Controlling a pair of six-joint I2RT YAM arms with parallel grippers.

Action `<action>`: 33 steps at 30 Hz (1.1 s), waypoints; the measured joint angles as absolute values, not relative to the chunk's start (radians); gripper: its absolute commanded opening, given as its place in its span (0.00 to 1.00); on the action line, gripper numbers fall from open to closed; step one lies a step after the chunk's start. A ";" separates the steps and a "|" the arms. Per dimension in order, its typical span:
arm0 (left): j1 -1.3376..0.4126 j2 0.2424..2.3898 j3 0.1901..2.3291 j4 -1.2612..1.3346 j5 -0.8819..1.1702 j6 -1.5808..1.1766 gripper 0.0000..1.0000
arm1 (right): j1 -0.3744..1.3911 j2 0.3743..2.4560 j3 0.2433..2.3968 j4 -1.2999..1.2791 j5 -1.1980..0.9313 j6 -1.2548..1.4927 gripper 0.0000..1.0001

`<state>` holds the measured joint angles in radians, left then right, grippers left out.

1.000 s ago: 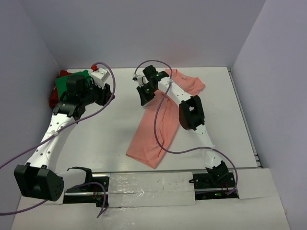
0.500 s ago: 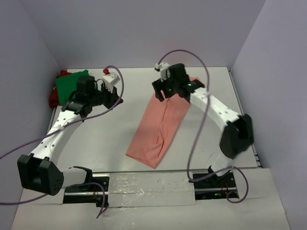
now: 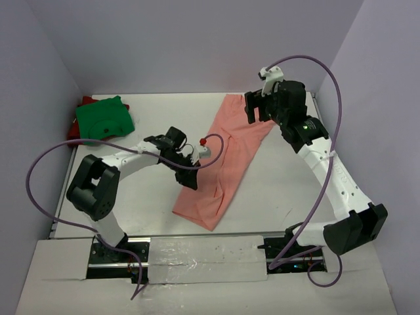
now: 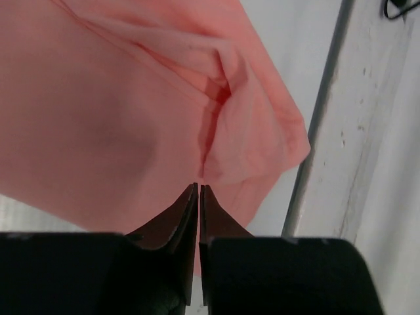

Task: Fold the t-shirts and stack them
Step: Rotate the tshirt 90 degrees

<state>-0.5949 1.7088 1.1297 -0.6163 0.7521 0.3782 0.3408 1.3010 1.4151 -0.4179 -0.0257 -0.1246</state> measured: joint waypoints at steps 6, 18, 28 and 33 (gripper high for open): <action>-0.592 1.751 1.100 -0.711 0.826 0.463 0.21 | 0.261 1.283 1.349 -0.460 -0.056 -0.101 0.87; -0.624 1.841 1.095 -0.717 0.910 0.508 0.59 | 0.246 1.279 1.346 -0.465 -0.097 -0.094 0.87; -0.648 1.909 1.153 -0.705 0.917 0.498 0.58 | 0.246 1.279 1.346 -0.465 -0.117 -0.094 0.86; -0.649 1.926 1.179 -0.699 0.918 0.489 0.45 | 0.245 1.279 1.346 -0.465 -0.121 -0.094 0.86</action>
